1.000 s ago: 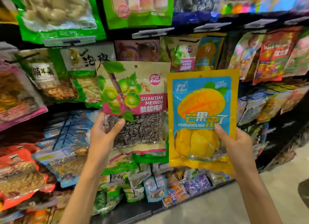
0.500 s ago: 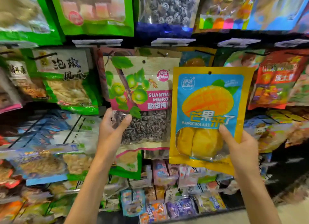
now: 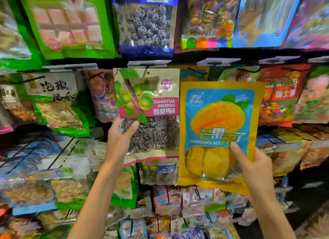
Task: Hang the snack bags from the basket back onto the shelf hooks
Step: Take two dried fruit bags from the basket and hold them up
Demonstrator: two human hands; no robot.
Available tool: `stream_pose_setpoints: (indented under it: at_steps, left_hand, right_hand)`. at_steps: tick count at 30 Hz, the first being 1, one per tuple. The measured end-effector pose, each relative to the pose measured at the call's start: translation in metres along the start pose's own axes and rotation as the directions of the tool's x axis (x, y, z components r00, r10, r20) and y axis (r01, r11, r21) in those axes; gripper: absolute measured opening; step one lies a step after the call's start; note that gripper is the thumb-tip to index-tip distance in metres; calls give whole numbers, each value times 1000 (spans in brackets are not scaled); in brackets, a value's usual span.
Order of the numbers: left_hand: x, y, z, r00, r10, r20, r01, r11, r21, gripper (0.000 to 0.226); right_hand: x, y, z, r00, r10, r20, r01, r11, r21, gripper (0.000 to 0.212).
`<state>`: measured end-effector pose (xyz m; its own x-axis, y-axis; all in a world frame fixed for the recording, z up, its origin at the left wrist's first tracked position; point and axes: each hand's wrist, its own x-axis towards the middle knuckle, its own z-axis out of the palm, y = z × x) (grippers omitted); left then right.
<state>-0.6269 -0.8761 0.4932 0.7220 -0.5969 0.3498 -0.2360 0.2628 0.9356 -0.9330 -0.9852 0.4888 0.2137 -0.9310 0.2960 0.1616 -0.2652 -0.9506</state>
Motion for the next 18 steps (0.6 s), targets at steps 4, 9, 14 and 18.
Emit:
stream_pose_setpoints:
  at_steps: [4,9,14,18]
  left_hand:
    - [-1,1,7,1000,6,11,-6,1000,-6,59]
    - [-2,-1,11,1000,15,15,-14,999,-36,43]
    - [7,-9,9,1000,9,15,-8,999,-31,55]
    - [21,-17,15,998,-52,-30,52,999,-1,57]
  right_hand:
    - [5,4,-4,1000,-2,28,2,1000,-4,17]
    - [7,10,-5,998,12,56,-13,1000,15,21]
    - [19,11,1,998,18,56,-19,1000,22,19]
    - [37,3,12,998,28,61,-28,1000,0,11]
